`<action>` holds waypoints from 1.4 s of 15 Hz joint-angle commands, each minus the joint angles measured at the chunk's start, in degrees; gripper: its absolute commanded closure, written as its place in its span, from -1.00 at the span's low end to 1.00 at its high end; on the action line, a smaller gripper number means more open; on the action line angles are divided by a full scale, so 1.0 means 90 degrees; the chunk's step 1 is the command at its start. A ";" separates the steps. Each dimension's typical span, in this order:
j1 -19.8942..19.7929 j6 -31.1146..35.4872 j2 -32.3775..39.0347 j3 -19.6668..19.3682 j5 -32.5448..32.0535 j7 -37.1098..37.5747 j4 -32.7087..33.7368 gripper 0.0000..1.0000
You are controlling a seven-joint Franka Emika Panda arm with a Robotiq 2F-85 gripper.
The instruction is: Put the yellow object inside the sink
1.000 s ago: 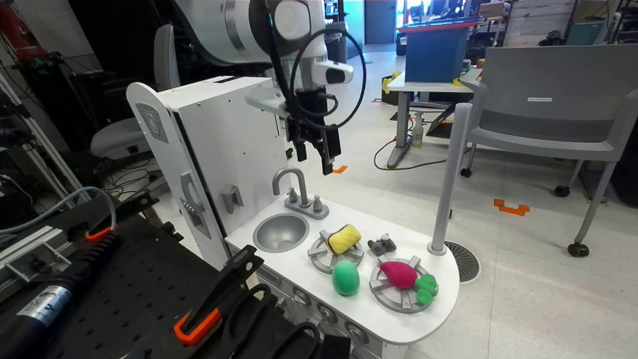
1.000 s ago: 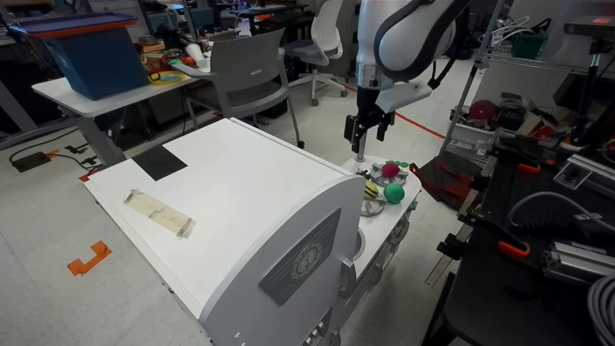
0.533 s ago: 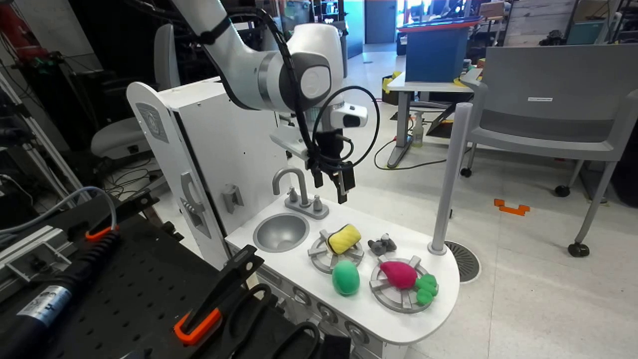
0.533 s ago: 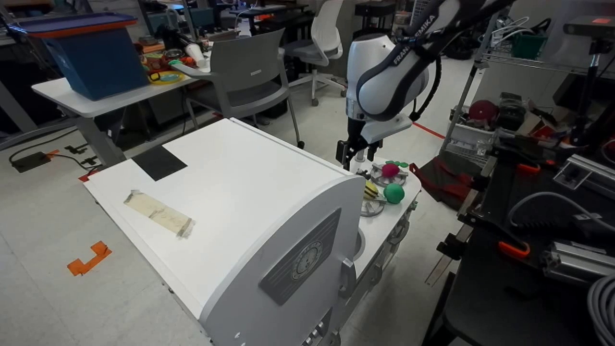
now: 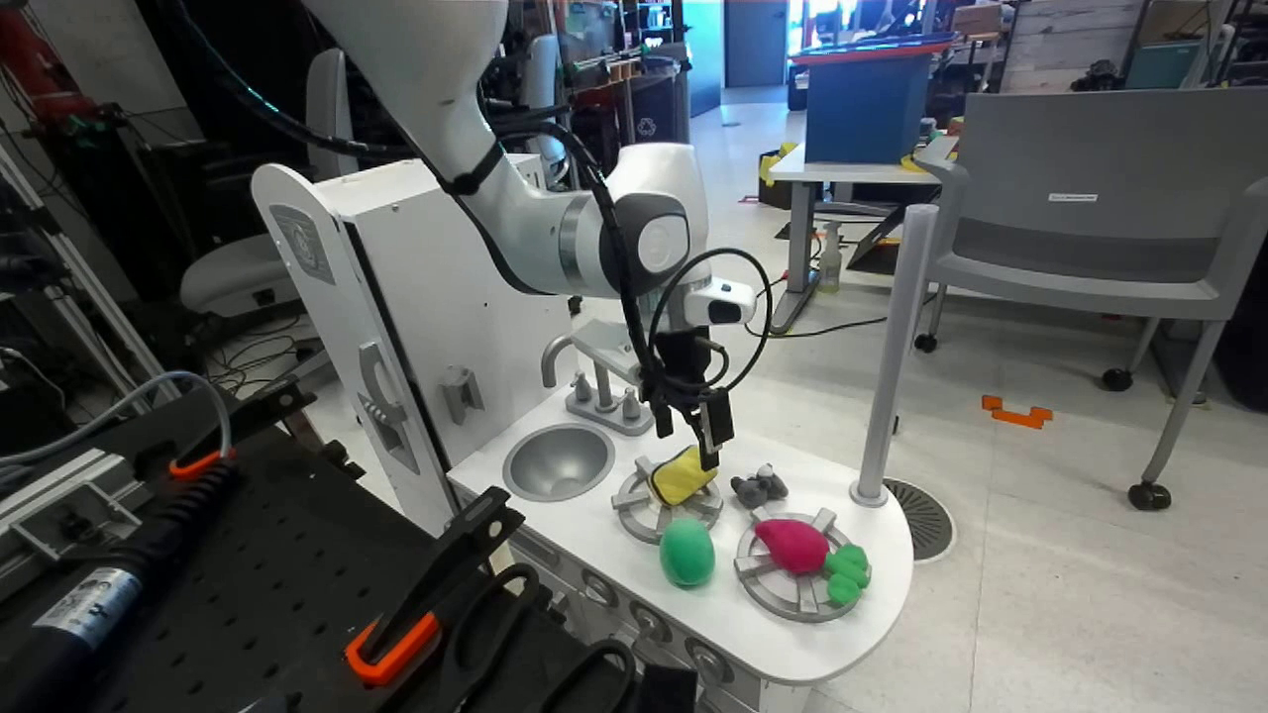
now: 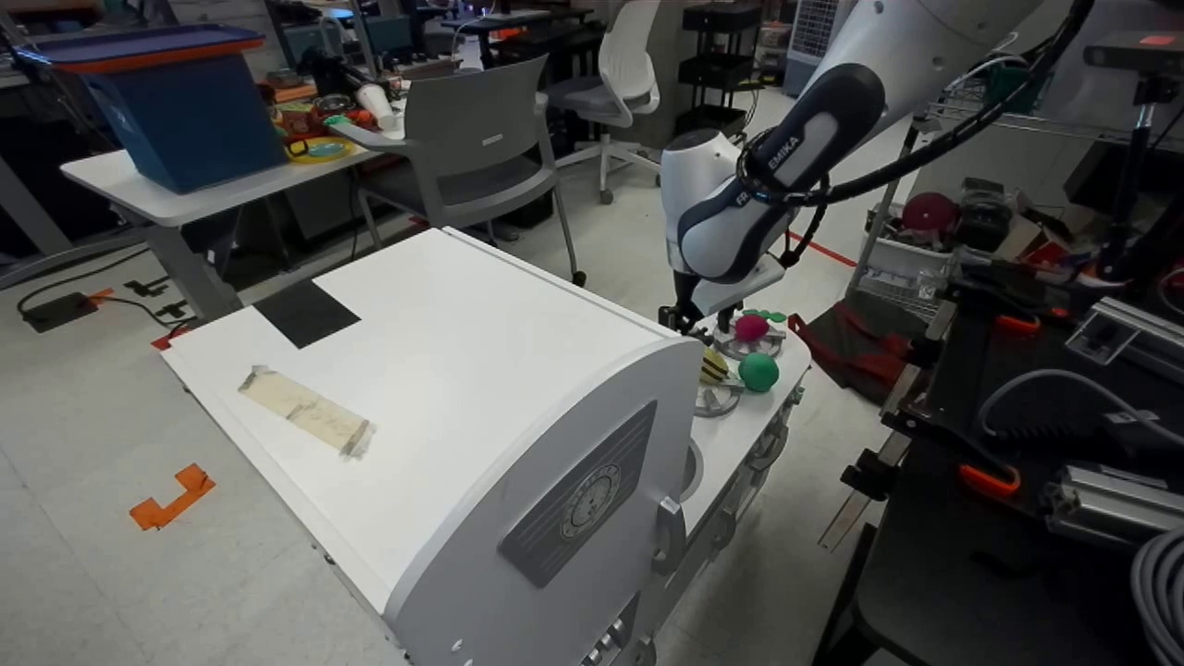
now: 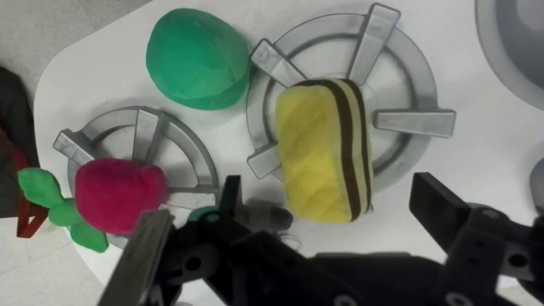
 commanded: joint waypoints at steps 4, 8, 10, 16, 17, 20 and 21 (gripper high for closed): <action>0.0239 -0.0900 0.0919 -0.0396 -0.0010 0.0489 0.1118 -0.34; 0.0158 -0.1037 0.0739 -0.0084 0.0074 0.0288 0.1187 0.26; 0.0193 -0.0777 0.0373 0.0169 0.0078 0.0054 0.0843 0.56; 0.0130 -0.0563 -0.0439 0.1008 0.0049 -0.0706 -0.0237 0.97; 0.0166 -0.0691 -0.0367 0.0965 0.0010 -0.0596 -0.0242 0.93; 0.0330 -0.0862 -0.0104 0.0743 0.0109 -0.0533 -0.0192 0.92; 0.0347 -0.0763 -0.0014 0.0726 0.0088 -0.0559 -0.0171 0.92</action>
